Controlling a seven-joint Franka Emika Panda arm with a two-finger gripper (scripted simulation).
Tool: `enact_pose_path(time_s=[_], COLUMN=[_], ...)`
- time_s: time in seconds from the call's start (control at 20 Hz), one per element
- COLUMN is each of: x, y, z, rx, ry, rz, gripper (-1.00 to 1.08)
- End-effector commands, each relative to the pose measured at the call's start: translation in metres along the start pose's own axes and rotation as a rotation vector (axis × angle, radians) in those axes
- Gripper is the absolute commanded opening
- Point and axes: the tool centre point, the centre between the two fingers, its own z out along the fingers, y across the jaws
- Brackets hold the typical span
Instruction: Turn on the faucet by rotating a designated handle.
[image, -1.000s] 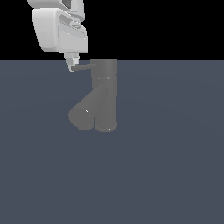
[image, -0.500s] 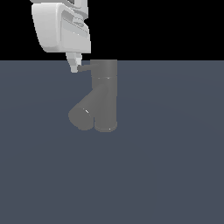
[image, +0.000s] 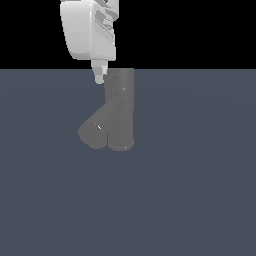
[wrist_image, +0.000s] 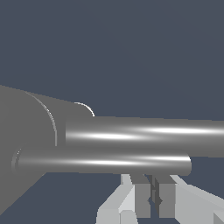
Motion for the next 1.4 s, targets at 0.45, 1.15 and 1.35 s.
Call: enact_pose_path(time_s=[0.45, 1.15, 1.35], x=[0.046, 0.086, 0.096], y=[-0.002, -0.034, -0.042], z=[0.0, 0.0, 0.0], rx=[-0.002, -0.002, -0.002], ry=[0.001, 0.002, 0.002], rz=[-0.009, 0.011, 0.016], gripper=[-1.0, -1.0, -1.0])
